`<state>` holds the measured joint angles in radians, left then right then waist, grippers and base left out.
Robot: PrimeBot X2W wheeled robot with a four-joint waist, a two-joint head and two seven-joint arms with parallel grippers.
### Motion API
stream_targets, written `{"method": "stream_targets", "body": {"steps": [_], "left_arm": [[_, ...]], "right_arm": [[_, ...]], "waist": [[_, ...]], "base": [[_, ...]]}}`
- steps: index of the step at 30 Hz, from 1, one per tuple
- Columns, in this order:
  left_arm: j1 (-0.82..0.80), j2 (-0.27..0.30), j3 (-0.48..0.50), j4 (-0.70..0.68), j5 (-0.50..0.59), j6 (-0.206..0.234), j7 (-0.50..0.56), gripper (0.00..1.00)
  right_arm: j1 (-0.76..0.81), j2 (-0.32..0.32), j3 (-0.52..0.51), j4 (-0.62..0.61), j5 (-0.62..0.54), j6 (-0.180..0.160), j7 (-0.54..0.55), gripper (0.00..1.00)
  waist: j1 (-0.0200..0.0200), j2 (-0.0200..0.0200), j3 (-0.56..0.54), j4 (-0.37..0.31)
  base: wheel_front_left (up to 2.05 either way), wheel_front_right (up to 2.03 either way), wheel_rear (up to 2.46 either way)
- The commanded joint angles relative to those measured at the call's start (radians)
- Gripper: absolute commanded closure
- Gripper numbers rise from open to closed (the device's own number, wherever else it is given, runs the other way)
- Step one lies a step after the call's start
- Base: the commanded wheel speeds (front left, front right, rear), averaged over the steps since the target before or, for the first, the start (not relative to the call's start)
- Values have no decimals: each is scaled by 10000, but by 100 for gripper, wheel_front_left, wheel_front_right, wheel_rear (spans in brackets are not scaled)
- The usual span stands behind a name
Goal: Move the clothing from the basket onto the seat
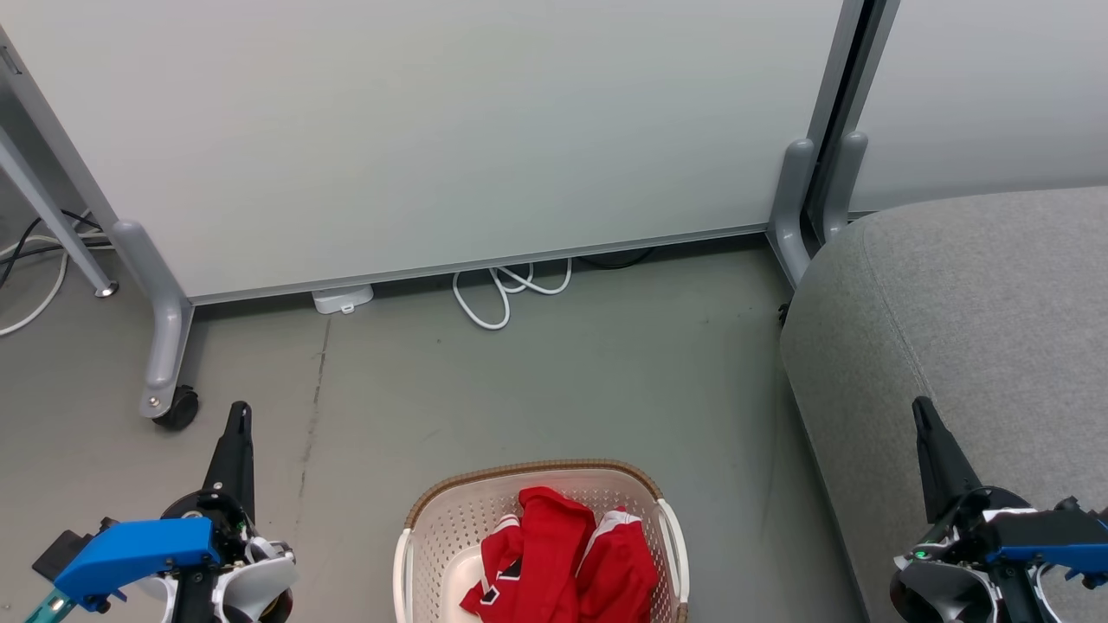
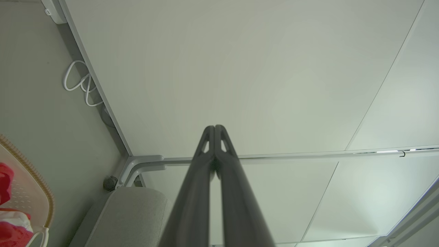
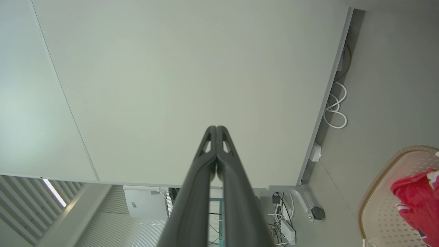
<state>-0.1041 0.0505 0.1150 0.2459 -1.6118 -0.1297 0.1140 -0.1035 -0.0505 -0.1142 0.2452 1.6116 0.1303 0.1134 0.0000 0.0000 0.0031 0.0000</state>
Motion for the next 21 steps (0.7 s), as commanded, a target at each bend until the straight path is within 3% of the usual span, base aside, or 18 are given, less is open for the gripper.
{"method": "stream_targets", "body": {"steps": [1, 8, 9, 21], "left_arm": [[-94, -14, 7, -44, -24, -19, 29, 100], [-94, -14, 7, -44, -23, -19, 29, 100], [11, -2, -6, 34, 1, 0, -9, 0], [229, -37, -352, 221, 291, -1, -471, 0]], "right_arm": [[-108, 7, 0, -2, 29, 8, 20, 100], [-108, 7, 0, -2, 29, 8, 20, 100], [17, 2, 6, 20, -3, 0, -2, 0], [152, 28, 408, 285, -343, -11, -456, 0]], "waist": [[0, 0, 0, 0], [0, 0, 0, 0], [0, 0, 0, 0], [0, 0, 1, 1]], "base": [[0, 0, 0], [0, 0, 0], [0, 0, 0], [0, 0, 0]]}}
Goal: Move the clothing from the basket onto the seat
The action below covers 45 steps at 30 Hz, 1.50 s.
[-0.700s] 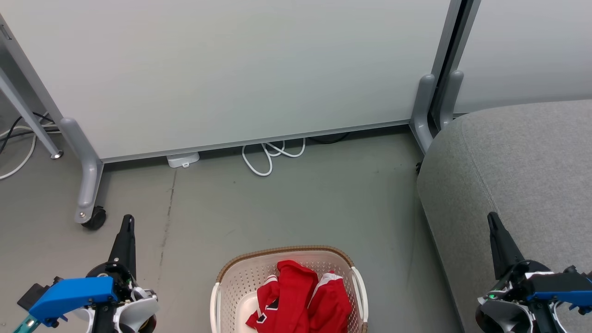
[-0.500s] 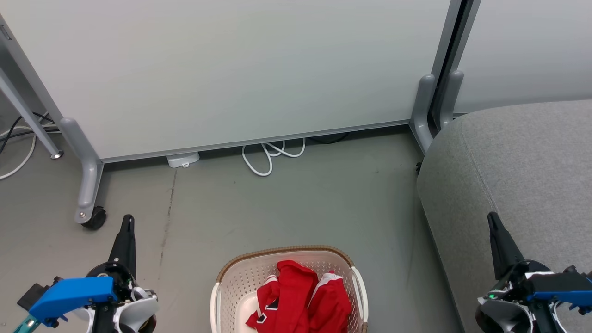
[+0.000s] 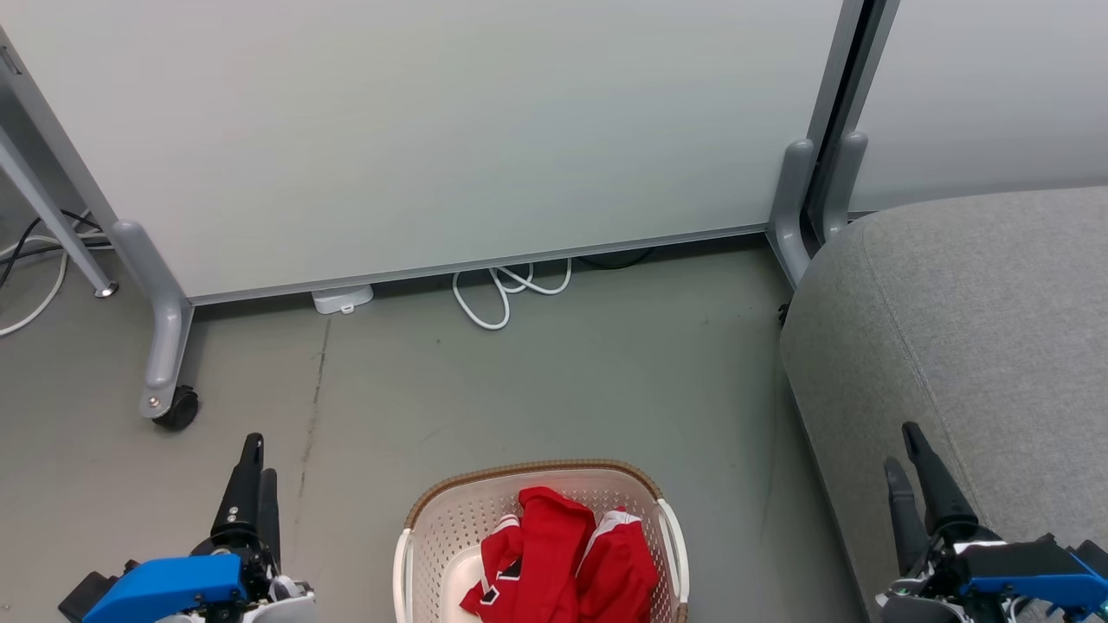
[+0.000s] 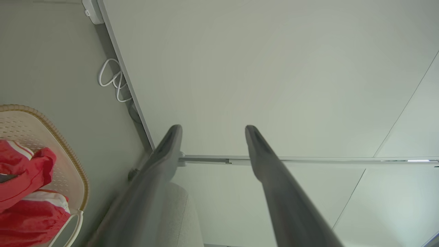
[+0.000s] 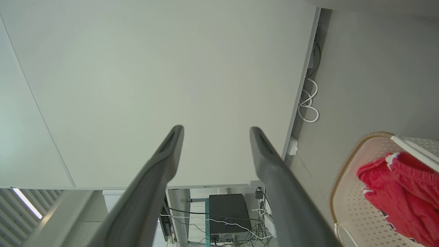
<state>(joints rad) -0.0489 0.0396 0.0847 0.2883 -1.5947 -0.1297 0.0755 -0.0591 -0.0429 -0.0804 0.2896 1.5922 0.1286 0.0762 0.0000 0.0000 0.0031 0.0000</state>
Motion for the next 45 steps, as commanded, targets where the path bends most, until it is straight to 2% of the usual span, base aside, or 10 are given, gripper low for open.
{"method": "stream_targets", "body": {"steps": [1, 10, 31, 45], "left_arm": [[-333, 73, -77, -211, 205, -1, -133, 0], [-388, 82, -340, -359, 1629, 145, -546, 0], [-424, 140, -1093, -336, 6334, 278, -1360, 0], [-541, 190, -1473, -122, 8340, 217, -1786, 0]], "right_arm": [[-309, -53, 108, -141, -279, 6, -133, 0], [-416, -49, 208, -84, -1745, 9, -549, 0], [-606, -64, 448, 63, -6214, 14, -1269, 0], [-595, -73, 623, -132, -8238, 17, -1370, 0]], "waist": [[0, 0, 2, 2], [0, 0, 14, 15], [0, 0, 28, 42], [0, 0, 35, 66]], "base": [[0, 0, 0], [0, 0, 0], [0, 0, 0], [0, 0, 0]]}}
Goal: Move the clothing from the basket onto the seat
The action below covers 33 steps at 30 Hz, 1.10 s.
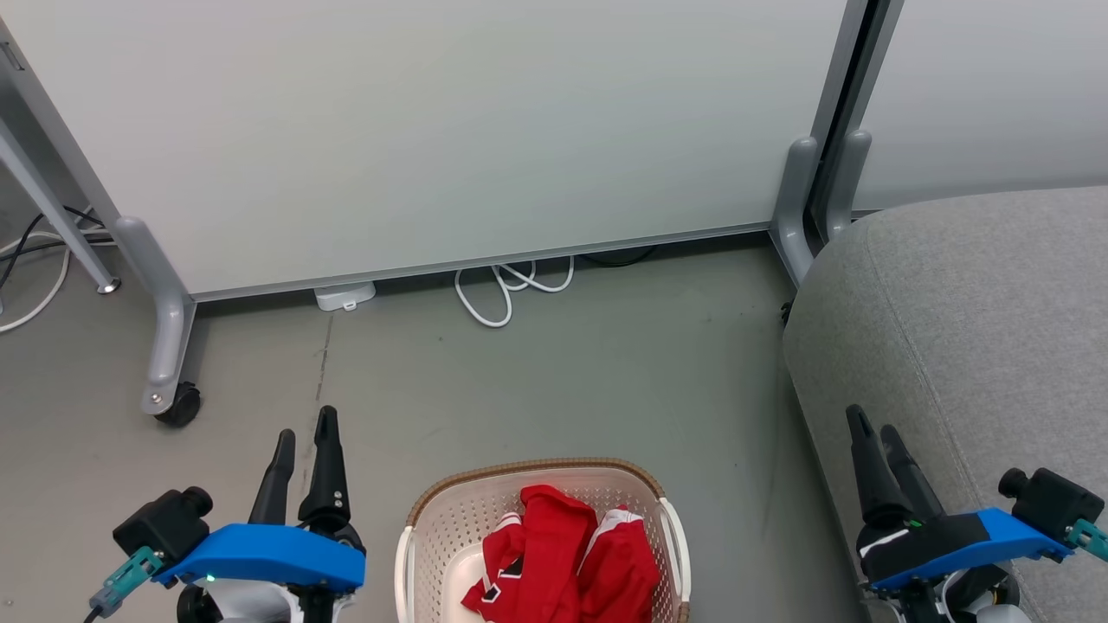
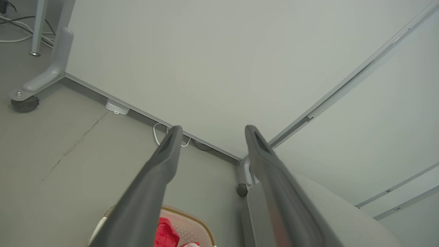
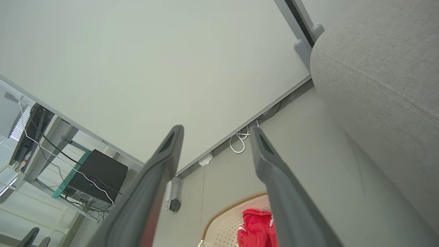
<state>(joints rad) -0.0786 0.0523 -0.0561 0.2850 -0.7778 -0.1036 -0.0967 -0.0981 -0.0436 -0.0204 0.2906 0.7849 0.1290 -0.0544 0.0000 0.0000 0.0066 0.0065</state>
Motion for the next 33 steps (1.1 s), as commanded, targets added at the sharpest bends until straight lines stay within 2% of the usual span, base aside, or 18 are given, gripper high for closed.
{"method": "stream_targets", "body": {"steps": [1, 33], "left_arm": [[-249, 66, -85, -77, 302, -52, -93, 0], [-371, 53, -562, 327, 3372, -196, -941, 0]], "right_arm": [[-203, -66, 29, -155, -301, 14, -74, 0], [-215, -83, 166, -288, -3753, 21, -361, 0]], "waist": [[0, 0, 1, 4], [0, 0, 33, 35]], "base": [[0, 0, 0], [0, 0, 0]]}}
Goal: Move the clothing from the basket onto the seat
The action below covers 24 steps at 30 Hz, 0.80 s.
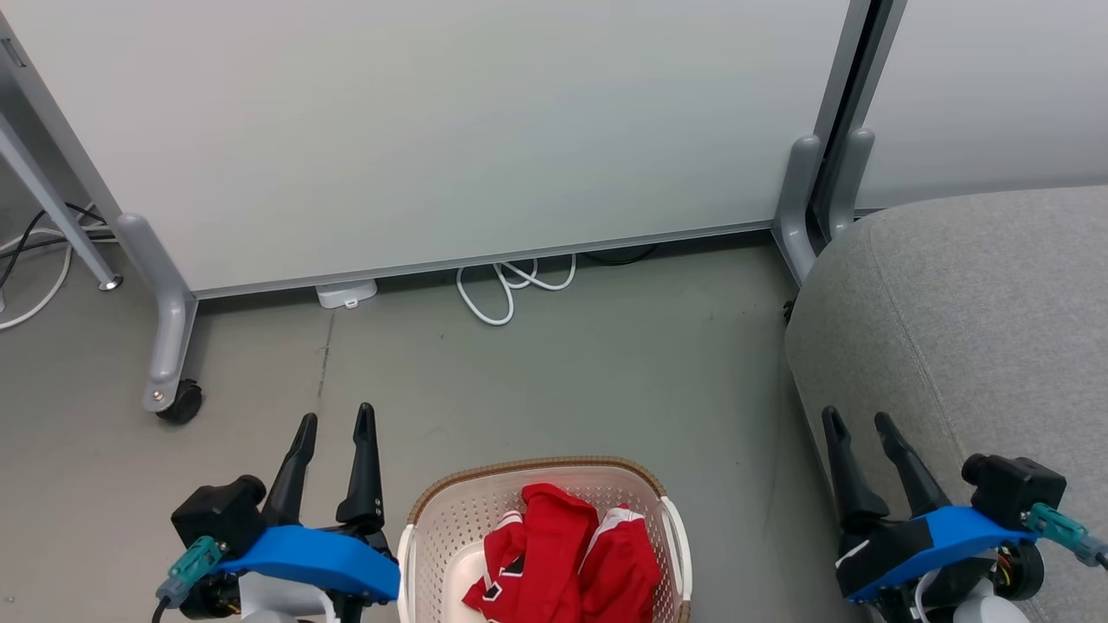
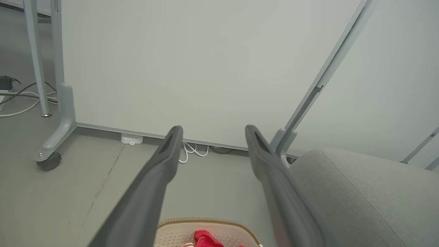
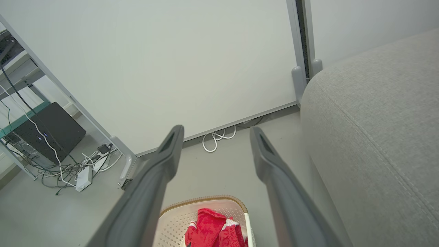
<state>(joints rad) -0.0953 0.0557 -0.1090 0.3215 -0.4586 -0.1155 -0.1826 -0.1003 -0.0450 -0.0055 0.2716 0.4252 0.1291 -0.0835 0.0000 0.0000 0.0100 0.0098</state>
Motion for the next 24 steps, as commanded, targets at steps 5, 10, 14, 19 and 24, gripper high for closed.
{"method": "stream_targets", "body": {"steps": [5, 10, 14, 19, 24], "left_arm": [[-196, -1, -97, 25, 481, -90, -188, 0], [-198, -12, -145, 68, 793, -80, -297, 0], [-189, -21, -144, 78, 1010, -88, -384, 0], [-184, -31, -173, 86, 1188, -94, -490, 0], [-176, -40, -206, 140, 1414, -105, -585, 0]], "right_arm": [[-182, -72, 28, -108, -607, 20, -103, 0], [-193, -73, 67, -108, -1005, 21, -125, 0], [-210, -76, 85, -82, -1320, 22, -166, 0], [-207, -76, 98, -51, -1681, 22, -216, 0], [-192, -78, 118, -17, -2011, 23, -266, 0]], "waist": [[0, 0, -7, 13], [0, 0, -10, -4], [0, 0, -17, -33], [0, 0, -35, -52], [0, 0, -79, -44]], "base": [[0, 0, 0], [0, 0, 0], [0, 0, 0], [0, 0, 0], [0, 0, 0]]}}
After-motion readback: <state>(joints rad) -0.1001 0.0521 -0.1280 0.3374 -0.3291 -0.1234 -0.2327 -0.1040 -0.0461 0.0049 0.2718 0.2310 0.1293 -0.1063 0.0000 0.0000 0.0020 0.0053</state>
